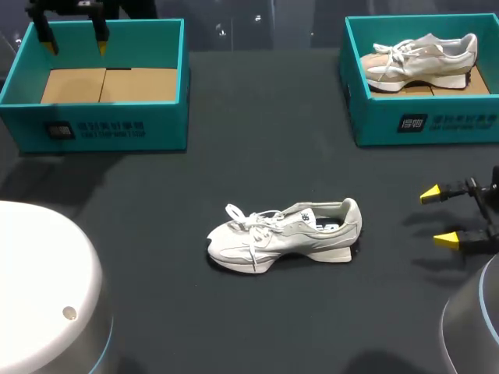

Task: Take the shoe out of the shoebox, open the shoe tongue, remove and reinsert the insole, then place the shoe into the shoebox

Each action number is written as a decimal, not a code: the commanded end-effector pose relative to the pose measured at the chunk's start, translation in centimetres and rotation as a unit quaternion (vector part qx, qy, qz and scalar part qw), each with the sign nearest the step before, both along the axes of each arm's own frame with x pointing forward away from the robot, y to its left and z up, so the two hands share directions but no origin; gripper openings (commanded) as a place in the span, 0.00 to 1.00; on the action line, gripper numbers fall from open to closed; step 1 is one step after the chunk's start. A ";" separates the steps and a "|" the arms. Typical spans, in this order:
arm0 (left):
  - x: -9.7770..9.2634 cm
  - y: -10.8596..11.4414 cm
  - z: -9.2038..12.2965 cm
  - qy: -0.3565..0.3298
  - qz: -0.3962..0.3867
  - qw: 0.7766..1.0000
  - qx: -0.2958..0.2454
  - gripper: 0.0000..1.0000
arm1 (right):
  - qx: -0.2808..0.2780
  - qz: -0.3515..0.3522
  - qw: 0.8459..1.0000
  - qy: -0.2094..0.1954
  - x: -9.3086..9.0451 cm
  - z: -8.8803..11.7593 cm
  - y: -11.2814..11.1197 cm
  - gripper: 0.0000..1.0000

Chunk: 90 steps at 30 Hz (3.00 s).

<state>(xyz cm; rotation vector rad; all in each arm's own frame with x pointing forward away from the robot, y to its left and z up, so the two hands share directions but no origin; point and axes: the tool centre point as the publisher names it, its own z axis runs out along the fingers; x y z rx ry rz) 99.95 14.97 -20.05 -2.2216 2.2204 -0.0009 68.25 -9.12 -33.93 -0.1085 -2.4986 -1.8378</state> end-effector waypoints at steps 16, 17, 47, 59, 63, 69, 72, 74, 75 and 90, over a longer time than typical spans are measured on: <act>0.0 0.0 0.0 0.000 0.000 1.000 0.000 1.00 | -0.014 -0.051 0.998 -0.021 1.0 -2.5 1.7 1.00; 0.0 0.0 0.0 0.000 0.000 1.000 0.000 1.00 | -0.010 -0.049 0.999 -0.023 1.1 -2.5 1.9 1.00; 0.0 0.0 0.0 0.000 0.000 1.000 0.000 1.00 | -0.004 -0.062 0.998 -0.027 2.1 -5.2 8.6 1.00; 0.0 0.0 0.0 0.000 0.000 1.000 0.000 1.00 | -0.001 -0.056 0.998 -0.027 2.5 -5.8 11.6 1.00; 0.0 0.0 0.0 0.000 0.000 1.000 0.000 1.00 | 0.001 -0.054 0.998 -0.028 2.4 -5.9 12.4 1.00; 0.0 0.0 0.0 0.000 0.000 1.000 0.000 1.00 | 0.004 -0.051 0.998 -0.027 2.5 -6.3 13.7 1.00; 0.0 0.0 0.0 0.000 0.000 1.000 0.000 1.00 | 0.003 -0.045 0.999 -0.026 2.7 -6.5 14.5 1.00; 0.0 0.0 0.0 0.000 0.000 1.000 0.000 1.00 | 0.002 -0.042 0.999 -0.025 2.8 -6.6 14.9 1.00; 0.0 0.0 0.0 0.000 0.000 1.000 0.000 1.00 | 0.003 -0.040 0.999 -0.025 2.9 -6.7 15.1 1.00; 0.0 0.0 0.0 0.000 0.000 1.000 0.000 1.00 | 0.003 -0.023 1.000 -0.019 2.8 -7.3 17.1 1.00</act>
